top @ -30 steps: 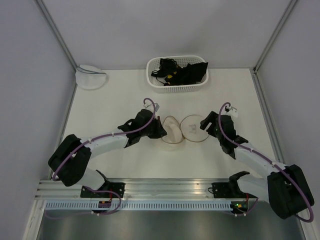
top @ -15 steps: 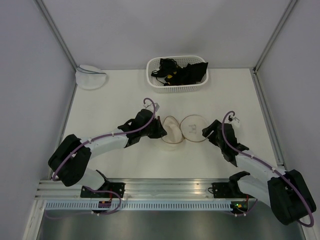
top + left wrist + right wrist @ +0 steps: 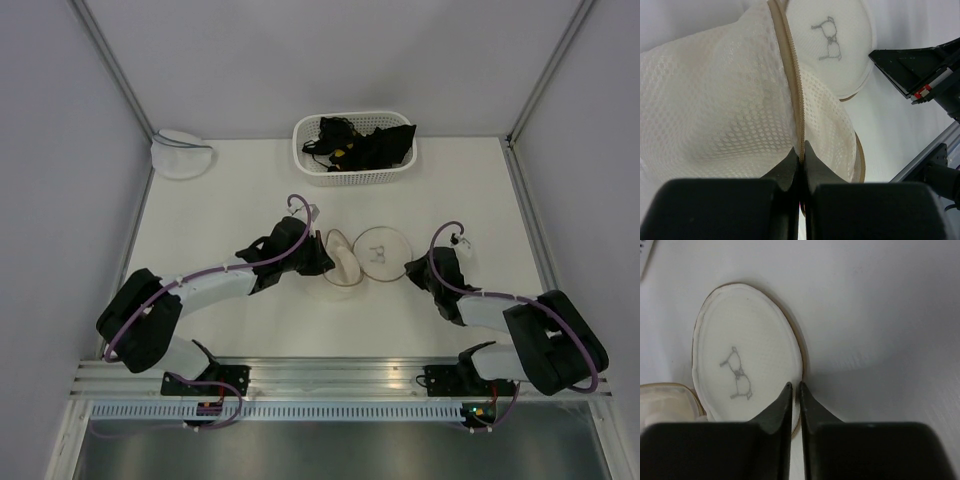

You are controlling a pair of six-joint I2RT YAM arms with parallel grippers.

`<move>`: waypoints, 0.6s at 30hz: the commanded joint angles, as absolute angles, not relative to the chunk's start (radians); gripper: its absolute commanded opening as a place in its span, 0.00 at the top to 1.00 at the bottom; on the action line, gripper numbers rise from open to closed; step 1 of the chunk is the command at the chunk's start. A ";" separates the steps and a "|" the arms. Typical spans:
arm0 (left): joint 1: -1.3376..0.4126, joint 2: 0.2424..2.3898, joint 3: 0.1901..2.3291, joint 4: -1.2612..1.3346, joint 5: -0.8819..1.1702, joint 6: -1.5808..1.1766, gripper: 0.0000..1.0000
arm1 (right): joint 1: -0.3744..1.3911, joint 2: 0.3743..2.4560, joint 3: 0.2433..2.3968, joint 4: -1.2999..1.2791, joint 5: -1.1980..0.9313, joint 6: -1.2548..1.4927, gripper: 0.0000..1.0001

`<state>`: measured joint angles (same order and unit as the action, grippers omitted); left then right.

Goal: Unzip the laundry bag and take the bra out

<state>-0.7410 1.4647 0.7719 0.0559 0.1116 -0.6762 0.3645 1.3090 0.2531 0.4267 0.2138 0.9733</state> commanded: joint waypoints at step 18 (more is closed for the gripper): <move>-0.739 1.486 0.868 0.178 0.155 -0.670 0.73 | 0.367 0.931 0.552 -0.032 0.301 0.502 1.00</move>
